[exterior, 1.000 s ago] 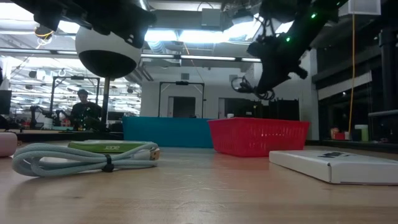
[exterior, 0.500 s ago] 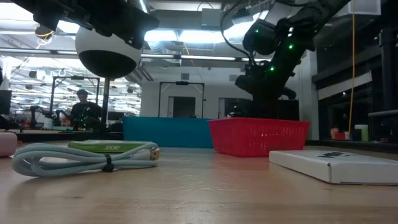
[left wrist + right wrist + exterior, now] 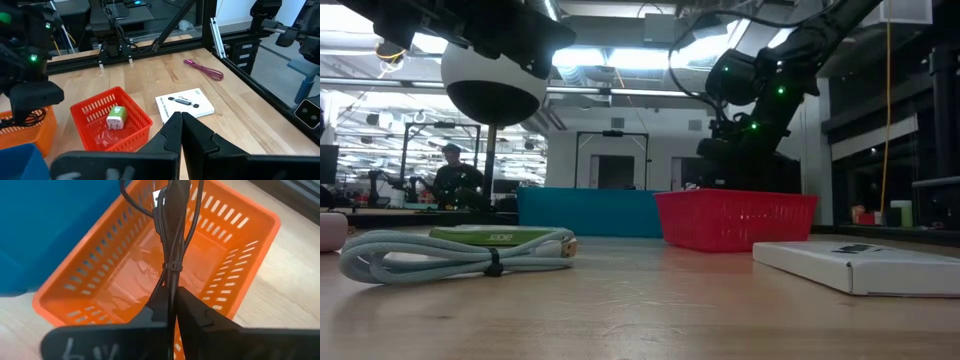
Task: Pick and place items into bin
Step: Put the black charger cable into the orange bin, then put the left card reader box into the blue bin
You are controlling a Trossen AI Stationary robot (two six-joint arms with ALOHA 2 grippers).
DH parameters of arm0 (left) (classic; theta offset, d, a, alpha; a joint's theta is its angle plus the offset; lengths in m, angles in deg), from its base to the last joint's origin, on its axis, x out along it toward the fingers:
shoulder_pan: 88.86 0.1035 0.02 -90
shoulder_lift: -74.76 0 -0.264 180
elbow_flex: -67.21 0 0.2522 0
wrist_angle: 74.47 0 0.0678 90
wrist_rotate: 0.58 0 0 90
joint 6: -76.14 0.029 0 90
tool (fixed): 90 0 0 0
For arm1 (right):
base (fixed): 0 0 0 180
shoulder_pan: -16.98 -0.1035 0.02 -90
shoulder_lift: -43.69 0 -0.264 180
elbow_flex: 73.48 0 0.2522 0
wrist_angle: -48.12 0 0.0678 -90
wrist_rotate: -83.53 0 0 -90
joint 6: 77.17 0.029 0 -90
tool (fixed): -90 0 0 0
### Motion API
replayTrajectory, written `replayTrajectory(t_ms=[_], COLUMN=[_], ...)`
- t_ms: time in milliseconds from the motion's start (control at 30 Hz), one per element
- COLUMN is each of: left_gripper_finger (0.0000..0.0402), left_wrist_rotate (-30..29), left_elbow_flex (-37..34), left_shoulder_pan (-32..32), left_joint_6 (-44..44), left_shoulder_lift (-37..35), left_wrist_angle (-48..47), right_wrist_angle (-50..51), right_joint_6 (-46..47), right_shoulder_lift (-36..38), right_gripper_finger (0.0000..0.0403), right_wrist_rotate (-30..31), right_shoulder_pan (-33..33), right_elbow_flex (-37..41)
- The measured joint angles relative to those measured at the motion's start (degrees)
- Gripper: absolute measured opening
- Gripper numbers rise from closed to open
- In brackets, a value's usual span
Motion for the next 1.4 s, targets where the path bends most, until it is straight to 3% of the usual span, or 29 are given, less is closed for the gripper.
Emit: replayTrajectory(t_ms=[433,800,1033,1400], left_gripper_finger=[0.0003,0.0003,0.0003,0.0003], left_wrist_rotate=[0.02,-0.07,-5.25,-14.16], left_elbow_flex=[0.00,0.00,0.00,0.14], left_shoulder_pan=[0.00,0.00,0.00,0.00], left_joint_6=[0.00,0.00,0.01,3.28], left_shoulder_lift=[0.00,0.00,0.00,0.00], left_wrist_angle=[-0.02,-3.21,-3.54,-3.33], right_wrist_angle=[-3.40,-3.89,-8.36,-14.11], right_joint_6=[-5.41,-11.87,-17.97,-23.91], right_shoulder_lift=[-0.34,6.44,13.17,12.06], right_gripper_finger=[0.0053,0.0059,0.0059,0.0059], right_wrist_rotate=[0.21,0.12,-7.89,-8.96], right_shoulder_pan=[0.00,-0.04,-2.97,-9.58], right_elbow_flex=[0.00,0.00,0.00,-0.07])
